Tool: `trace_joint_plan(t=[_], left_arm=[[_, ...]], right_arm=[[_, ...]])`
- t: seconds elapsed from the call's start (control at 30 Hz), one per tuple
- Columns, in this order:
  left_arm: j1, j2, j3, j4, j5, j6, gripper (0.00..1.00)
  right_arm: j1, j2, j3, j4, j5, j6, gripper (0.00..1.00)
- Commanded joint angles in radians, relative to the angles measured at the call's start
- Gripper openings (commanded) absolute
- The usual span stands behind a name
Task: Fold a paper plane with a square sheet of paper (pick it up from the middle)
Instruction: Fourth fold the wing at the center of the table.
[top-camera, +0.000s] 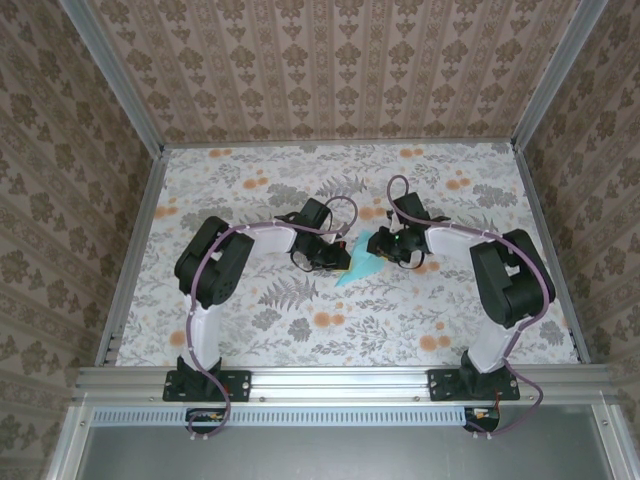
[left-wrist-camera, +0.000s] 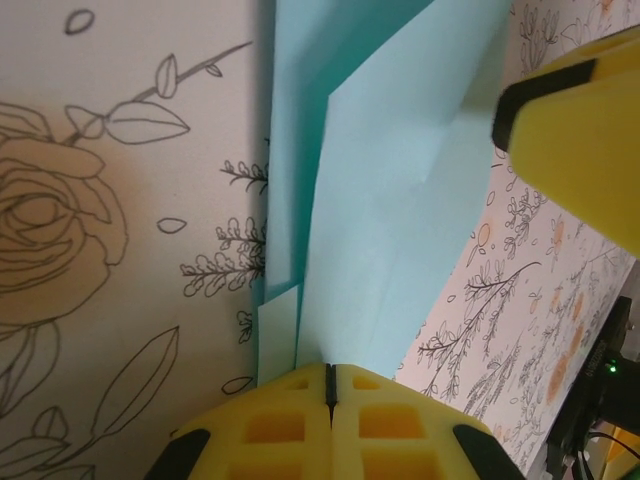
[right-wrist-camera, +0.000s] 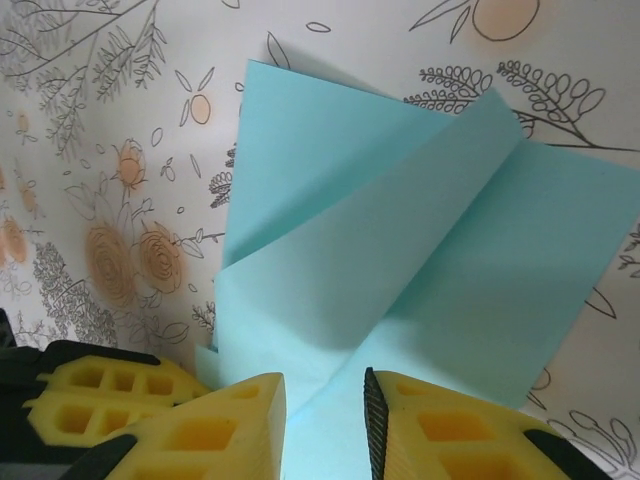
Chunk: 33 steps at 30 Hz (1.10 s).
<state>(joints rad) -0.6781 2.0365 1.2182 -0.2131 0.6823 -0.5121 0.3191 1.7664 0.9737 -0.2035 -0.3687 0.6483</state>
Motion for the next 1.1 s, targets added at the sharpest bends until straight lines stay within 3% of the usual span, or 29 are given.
trace_joint_plan(t=[0.0, 0.4, 0.63, 1.07], left_arm=[[0.008, 0.009, -0.002, 0.005, 0.028, -0.005, 0.0], [0.017, -0.023, 0.008, 0.017, 0.053, -0.007, 0.0], [0.026, -0.059, 0.013, 0.092, 0.076, -0.032, 0.05], [0.011, -0.008, 0.053, 0.109, 0.086, -0.042, 0.07]], right_arm=[[0.005, 0.036, 0.043, -0.041, 0.018, 0.017, 0.3], [0.012, 0.121, 0.113, -0.159, 0.085, 0.023, 0.31], [0.029, 0.165, 0.146, -0.244, 0.157, 0.027, 0.34], [0.045, 0.221, 0.184, -0.329, 0.231, 0.059, 0.37]])
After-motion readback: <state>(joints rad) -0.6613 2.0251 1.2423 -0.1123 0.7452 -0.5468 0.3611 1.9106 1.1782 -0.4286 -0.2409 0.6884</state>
